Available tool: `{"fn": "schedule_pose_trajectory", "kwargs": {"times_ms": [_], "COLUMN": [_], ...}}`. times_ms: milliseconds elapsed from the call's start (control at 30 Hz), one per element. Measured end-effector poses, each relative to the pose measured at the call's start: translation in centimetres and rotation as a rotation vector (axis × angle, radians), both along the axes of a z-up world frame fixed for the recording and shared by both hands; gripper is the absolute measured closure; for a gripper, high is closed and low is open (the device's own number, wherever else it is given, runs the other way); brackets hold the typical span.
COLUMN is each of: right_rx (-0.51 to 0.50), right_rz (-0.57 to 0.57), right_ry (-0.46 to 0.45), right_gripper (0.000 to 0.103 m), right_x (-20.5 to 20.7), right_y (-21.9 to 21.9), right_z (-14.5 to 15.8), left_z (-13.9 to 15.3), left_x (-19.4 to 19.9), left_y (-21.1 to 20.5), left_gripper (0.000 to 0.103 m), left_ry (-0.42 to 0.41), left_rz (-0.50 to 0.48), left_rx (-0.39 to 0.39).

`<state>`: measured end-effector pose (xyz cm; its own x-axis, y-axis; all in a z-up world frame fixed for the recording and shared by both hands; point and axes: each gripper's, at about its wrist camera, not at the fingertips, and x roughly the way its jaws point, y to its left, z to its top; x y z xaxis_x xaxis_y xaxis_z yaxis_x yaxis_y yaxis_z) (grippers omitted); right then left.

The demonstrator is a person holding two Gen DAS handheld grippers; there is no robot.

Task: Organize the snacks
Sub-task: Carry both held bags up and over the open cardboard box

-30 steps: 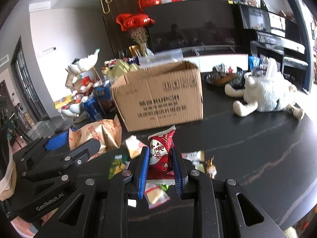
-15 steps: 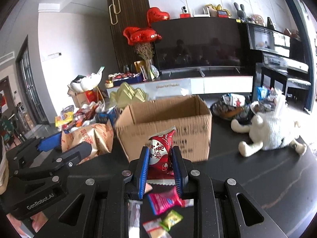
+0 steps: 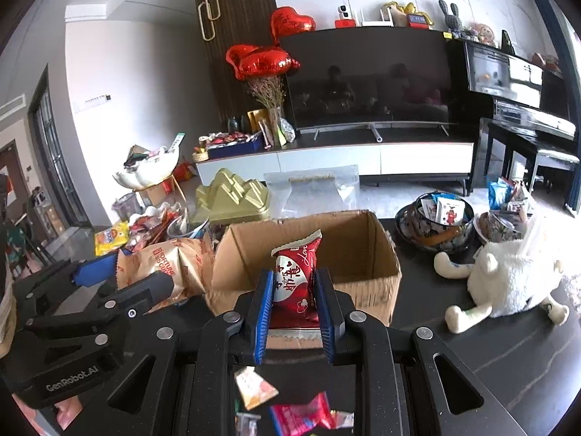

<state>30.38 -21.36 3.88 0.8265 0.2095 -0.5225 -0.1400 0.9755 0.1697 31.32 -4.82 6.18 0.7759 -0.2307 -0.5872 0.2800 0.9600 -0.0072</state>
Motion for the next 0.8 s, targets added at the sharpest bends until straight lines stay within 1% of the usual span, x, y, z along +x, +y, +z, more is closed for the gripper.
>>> {"fn": "schedule_pose_trajectory", "kwargs": {"times_ms": [233, 367, 500, 667, 700, 767, 800], "right_rx": [0.027, 0.029, 0.012, -0.007, -0.007, -0.009, -0.010], "right_rz": [0.020, 0.028, 0.024, 0.029, 0.025, 0.016, 0.011], "right_ry": [0.086, 0.133, 0.161, 0.187, 0.191, 0.197, 0.203], "right_gripper": [0.079, 0.079, 0.079, 0.078, 0.078, 0.078, 0.075], "right_x": [4.1, 6.6, 8.6, 10.3, 10.6, 11.0, 11.1], "right_y": [-0.3, -0.5, -0.7, -0.8, -0.9, -1.2, -1.3], "right_z": [-0.1, -0.6, -1.2, -2.1, -2.2, -2.5, -2.6], "left_z": [0.2, -0.2, -1.4, -2.7, -3.0, -3.2, -3.3], "left_x": [3.4, 5.9, 8.4, 10.3, 10.7, 11.0, 11.1], "left_y": [-0.6, -0.9, -1.2, -1.5, -1.6, -1.7, -1.7], "left_gripper": [0.044, 0.044, 0.044, 0.043, 0.043, 0.038, 0.030], "left_ry": [0.054, 0.103, 0.149, 0.189, 0.195, 0.196, 0.192], "left_rz": [-0.013, -0.016, -0.009, -0.001, 0.003, 0.016, 0.028], "left_rx": [0.010, 0.002, 0.003, 0.012, 0.014, 0.024, 0.030]}}
